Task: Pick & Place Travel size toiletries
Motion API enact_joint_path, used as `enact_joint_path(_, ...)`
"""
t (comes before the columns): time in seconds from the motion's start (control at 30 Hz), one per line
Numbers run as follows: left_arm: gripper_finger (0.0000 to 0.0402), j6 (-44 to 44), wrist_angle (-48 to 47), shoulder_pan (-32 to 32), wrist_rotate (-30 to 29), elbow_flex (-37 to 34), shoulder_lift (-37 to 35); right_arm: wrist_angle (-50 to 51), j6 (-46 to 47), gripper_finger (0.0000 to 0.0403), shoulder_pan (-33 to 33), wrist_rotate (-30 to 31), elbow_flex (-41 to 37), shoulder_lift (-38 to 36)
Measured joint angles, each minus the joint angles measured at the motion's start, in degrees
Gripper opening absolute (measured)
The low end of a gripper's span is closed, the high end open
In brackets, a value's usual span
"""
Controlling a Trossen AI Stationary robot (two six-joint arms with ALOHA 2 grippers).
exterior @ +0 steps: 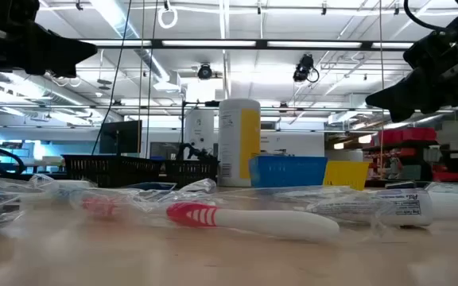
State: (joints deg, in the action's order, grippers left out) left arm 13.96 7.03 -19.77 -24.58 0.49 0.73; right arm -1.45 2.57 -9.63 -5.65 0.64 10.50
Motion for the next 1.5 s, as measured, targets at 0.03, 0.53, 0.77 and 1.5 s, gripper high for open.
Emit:
enact_joint_path(0.03, 0.0016, 0.0, 0.0, 0.0, 0.0, 0.0, 0.0, 0.0, 0.0, 0.0001, 0.0, 0.0, 0.0, 0.0)
enact_joint_path(0.53, 0.0016, -0.5, 0.0, 0.0, 0.0, 0.0, 0.0, 0.0, 0.0, 0.0001, 0.0, 0.0, 0.0, 0.0)
enact_joint_path(0.77, 0.0016, -1.2, 0.0, 0.0, 0.0, 0.0, 0.0, 0.0, 0.0, 0.0001, 0.0, 0.0, 0.0, 0.0)
enact_joint_path(1.5, 0.0016, -1.3, 0.0, 0.0, 0.0, 0.0, 0.0, 0.0, 0.0, 0.0001, 0.0, 0.0, 0.0, 0.0)
